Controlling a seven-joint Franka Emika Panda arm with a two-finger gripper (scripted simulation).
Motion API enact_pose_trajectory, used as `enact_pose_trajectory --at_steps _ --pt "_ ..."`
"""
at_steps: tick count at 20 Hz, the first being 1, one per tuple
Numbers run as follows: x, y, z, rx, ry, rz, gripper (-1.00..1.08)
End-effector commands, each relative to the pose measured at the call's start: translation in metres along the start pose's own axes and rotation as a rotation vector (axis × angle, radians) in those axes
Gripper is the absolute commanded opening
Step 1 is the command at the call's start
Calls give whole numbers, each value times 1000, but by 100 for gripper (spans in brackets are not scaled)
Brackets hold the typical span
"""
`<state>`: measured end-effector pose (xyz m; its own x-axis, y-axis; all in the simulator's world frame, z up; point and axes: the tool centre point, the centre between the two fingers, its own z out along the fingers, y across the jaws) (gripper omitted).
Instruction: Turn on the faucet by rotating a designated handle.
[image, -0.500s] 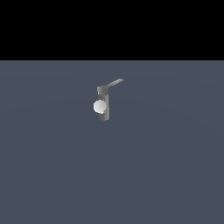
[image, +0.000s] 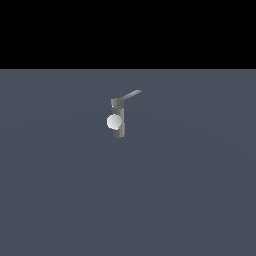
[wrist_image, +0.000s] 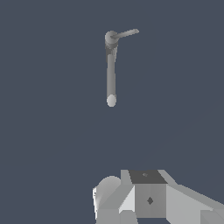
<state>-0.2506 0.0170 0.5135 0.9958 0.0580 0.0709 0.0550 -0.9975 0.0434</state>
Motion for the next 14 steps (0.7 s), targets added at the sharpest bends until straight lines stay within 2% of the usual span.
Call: enact_pose_trajectory --at_steps 1,7,14 --pt "0 -2 0 -7 0 -11 -100" --pt "6 -1 0 -6 -1 12 -100" --pt "30 1 3 -13 -5 93 -100"
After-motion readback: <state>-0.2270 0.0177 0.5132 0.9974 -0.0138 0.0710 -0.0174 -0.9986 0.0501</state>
